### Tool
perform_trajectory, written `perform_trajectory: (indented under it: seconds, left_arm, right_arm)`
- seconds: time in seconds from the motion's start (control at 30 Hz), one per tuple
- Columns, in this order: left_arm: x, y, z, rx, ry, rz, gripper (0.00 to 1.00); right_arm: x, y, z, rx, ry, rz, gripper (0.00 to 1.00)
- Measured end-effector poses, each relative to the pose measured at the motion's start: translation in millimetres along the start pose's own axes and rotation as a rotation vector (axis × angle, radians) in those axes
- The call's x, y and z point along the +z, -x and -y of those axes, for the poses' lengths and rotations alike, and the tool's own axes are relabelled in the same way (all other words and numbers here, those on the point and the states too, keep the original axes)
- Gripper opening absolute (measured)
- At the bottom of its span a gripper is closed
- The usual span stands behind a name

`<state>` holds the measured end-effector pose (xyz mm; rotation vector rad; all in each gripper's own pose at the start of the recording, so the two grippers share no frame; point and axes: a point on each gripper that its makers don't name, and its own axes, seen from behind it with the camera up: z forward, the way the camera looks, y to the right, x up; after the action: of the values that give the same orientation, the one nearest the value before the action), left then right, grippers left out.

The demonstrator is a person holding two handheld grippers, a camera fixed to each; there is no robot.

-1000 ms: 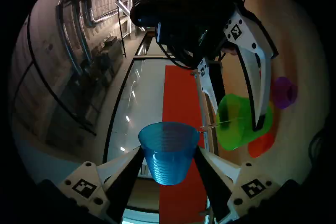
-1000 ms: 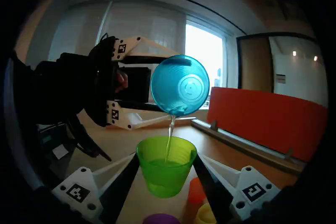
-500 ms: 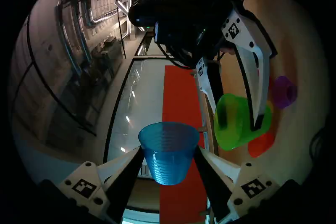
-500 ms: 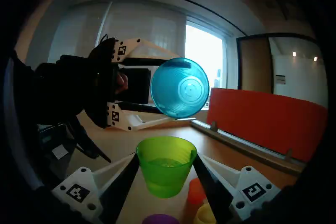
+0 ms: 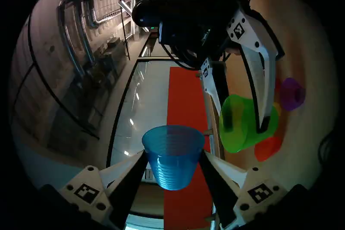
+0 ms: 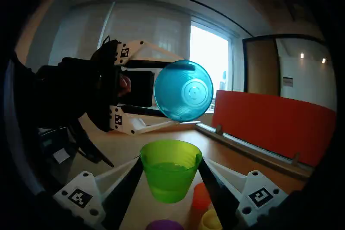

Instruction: Pour water

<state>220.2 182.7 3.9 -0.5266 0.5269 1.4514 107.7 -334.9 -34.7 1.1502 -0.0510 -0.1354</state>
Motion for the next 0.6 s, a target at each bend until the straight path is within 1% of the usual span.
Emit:
perform_trajectory:
  seconds: [0.37, 0.6]
  left_arm:
    - [0.6, 1.3, -1.7, -0.121, 0.005, -0.009, 0.83]
    - [-0.4, 4.4, -1.5, -0.179, 0.006, -0.008, 0.83]
  right_arm:
    - [-2.3, 0.4, -0.4, 0.004, 0.005, -0.004, 0.9]
    - [-3.4, 1.9, -0.8, 0.006, 0.009, -0.003, 0.9]
